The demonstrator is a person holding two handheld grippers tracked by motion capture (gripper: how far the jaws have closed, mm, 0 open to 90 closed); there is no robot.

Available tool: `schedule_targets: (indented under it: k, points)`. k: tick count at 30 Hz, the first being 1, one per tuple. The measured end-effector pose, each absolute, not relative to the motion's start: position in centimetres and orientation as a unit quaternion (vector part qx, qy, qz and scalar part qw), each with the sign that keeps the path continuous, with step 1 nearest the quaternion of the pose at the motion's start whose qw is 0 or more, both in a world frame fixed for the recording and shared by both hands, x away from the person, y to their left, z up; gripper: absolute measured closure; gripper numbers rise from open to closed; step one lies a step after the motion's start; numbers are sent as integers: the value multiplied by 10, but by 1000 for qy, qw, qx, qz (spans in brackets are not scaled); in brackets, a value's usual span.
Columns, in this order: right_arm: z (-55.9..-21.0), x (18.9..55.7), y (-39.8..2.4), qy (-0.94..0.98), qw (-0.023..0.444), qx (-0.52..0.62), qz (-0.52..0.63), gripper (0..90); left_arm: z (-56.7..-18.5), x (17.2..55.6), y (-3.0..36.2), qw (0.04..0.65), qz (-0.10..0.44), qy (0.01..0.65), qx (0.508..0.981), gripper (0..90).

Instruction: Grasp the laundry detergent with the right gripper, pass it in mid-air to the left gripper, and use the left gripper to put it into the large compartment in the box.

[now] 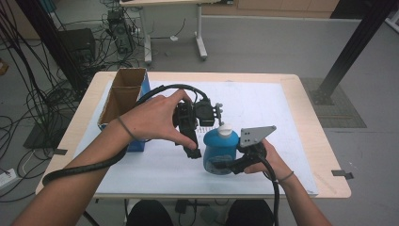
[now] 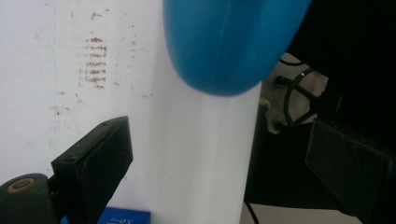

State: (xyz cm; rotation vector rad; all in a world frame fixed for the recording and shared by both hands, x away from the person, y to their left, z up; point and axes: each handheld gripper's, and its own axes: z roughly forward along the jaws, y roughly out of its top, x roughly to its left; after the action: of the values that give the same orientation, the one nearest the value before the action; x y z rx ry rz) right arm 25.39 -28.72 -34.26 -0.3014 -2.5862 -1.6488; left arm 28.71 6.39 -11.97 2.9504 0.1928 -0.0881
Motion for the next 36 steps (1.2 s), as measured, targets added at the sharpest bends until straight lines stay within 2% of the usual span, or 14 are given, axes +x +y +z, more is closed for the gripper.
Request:
schedule_targets:
  k: [36]
  points:
    - [-339,262,-240,-845,46,-63,-529,426,-122,282,37,74,-23,45,996,71]
